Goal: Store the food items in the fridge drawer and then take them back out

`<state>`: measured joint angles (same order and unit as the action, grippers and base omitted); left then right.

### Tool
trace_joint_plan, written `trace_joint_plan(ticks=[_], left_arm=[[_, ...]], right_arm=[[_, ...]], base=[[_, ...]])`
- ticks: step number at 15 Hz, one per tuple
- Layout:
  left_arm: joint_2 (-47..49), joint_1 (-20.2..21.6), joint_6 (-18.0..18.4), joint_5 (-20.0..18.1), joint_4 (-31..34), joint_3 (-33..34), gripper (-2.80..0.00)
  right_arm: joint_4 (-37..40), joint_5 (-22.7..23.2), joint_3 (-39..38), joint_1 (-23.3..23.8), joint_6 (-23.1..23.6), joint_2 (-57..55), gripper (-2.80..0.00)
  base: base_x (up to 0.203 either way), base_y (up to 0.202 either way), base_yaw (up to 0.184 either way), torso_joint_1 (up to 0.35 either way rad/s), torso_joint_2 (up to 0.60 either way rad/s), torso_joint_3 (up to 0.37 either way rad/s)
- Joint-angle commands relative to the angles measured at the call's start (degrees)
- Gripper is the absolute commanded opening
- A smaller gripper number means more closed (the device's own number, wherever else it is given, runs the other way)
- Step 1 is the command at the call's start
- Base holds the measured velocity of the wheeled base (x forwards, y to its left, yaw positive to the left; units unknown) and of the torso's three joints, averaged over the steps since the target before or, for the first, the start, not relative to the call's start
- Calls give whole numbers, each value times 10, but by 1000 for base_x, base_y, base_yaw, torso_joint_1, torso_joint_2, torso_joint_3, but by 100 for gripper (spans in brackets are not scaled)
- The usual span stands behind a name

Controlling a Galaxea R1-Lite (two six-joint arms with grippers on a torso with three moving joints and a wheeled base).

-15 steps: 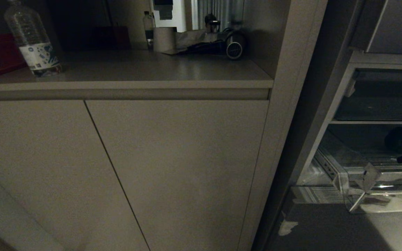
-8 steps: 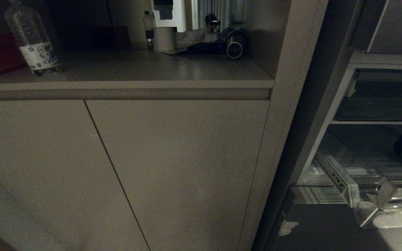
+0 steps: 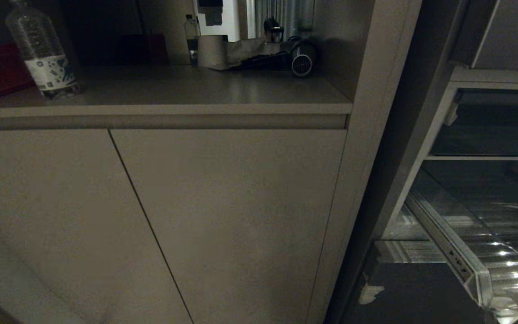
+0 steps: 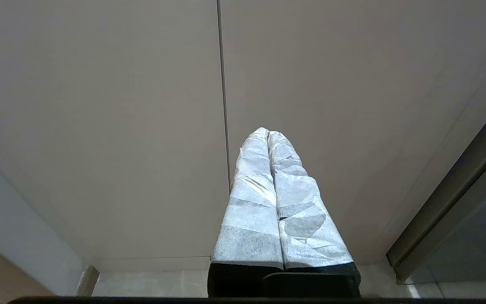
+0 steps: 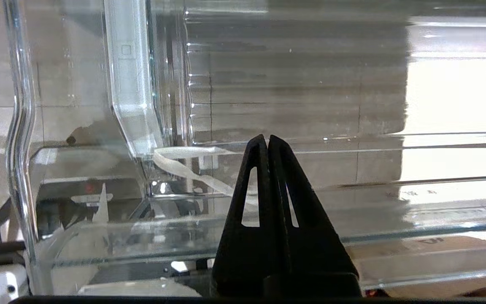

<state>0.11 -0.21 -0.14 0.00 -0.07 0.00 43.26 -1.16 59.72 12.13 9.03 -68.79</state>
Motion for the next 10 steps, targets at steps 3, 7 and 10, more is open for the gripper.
trace_joint_plan(ticks=[3,7,10], left_arm=[[1,0,0,0,0,0,-280],[1,0,0,0,0,0,-280],[1,0,0,0,0,0,-280]], right_arm=[[4,-1,-45,0,1,80,-280],[3,0,-48,0,-4,125,-280],[-4,-1,-42,0,-5,171,-280]], base=[[0,0,0,0,0,0],[0,0,0,0,0,0],[0,0,0,0,0,0]])
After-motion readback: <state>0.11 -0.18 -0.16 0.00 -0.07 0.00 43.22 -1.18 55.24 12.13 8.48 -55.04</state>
